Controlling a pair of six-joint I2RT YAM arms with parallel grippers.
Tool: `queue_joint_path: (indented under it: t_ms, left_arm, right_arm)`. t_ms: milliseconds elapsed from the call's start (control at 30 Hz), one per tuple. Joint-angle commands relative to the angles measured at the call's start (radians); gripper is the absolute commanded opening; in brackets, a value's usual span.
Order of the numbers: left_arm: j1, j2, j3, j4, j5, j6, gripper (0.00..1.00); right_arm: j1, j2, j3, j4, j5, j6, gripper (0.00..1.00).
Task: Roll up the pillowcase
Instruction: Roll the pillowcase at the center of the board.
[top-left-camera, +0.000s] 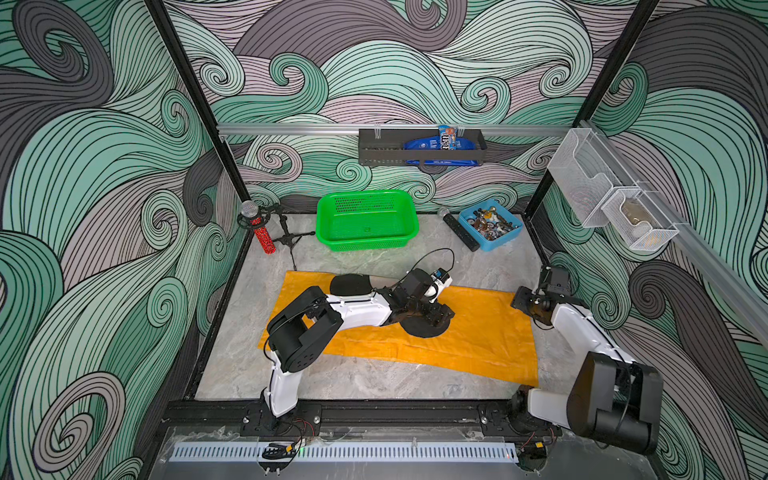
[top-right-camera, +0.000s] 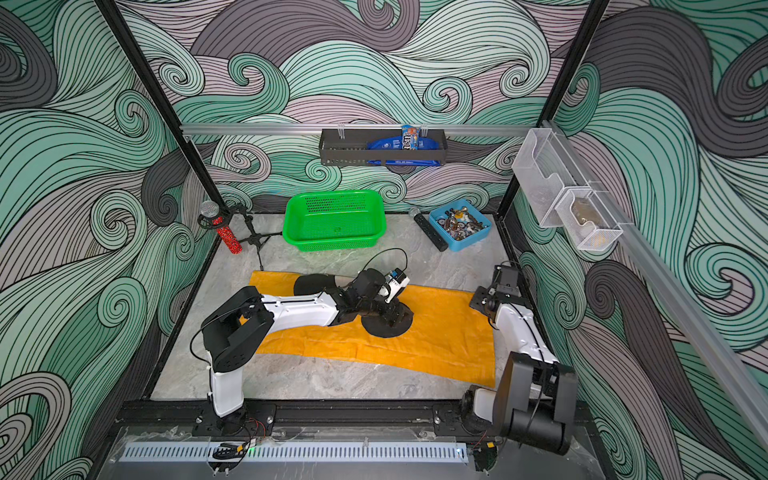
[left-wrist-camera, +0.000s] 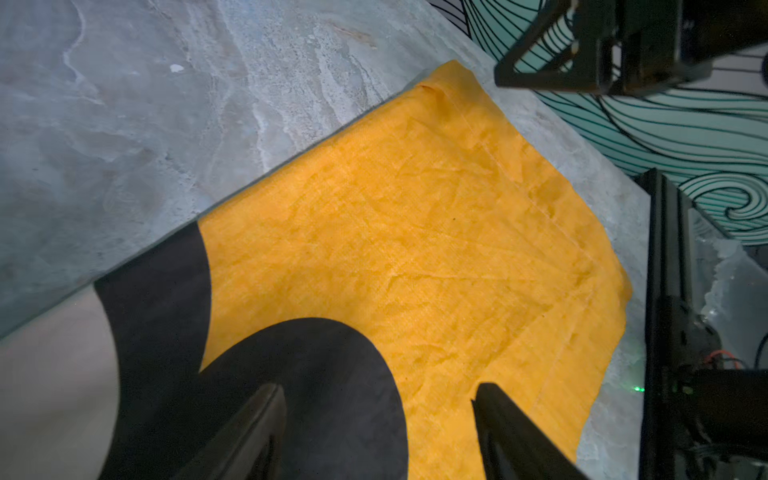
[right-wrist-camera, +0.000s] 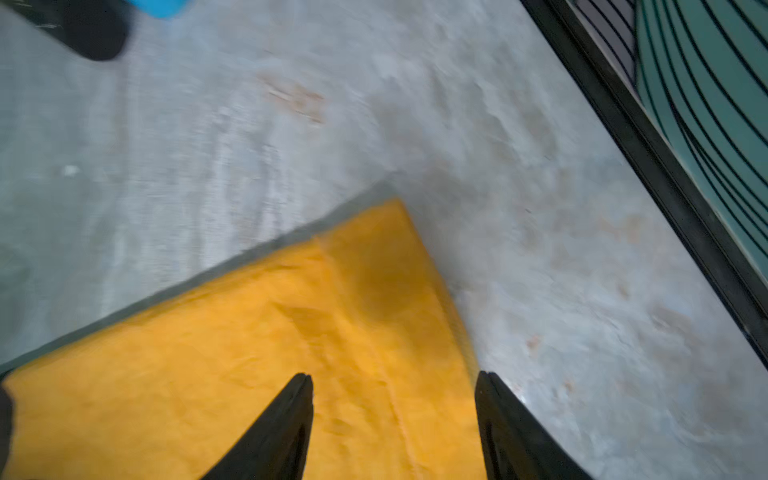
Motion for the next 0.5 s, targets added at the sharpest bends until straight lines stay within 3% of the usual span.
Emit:
queue_joint_path:
  t_ms: [0, 200, 267, 433, 467]
  left_arm:
    - [-0.005, 0.032, 0.047, 0.017, 0.072, 0.025, 0.77]
    - [-0.009, 0.089, 0.067, 0.008, 0.103, 0.031, 0.78]
    - [-0.012, 0.105, 0.076, 0.008, 0.111, 0.03, 0.84]
    - [-0.021, 0.119, 0.084, 0.024, 0.136, 0.018, 0.86]
    - [-0.023, 0.12, 0.085, 0.025, 0.14, 0.018, 0.94]
  right_arm:
    - [-0.056, 0.04, -0.007, -0.042, -0.018, 0.032, 0.64]
    - [-0.116, 0.103, -0.019, -0.045, -0.074, 0.024, 0.61]
    - [-0.134, 0.11, -0.02, -0.042, -0.077, 0.024, 0.6]
    - [-0.138, 0.189, 0.013, -0.041, -0.147, -0.018, 0.58]
    - [-0.138, 0.197, 0.015, -0.037, -0.147, -0.019, 0.57]
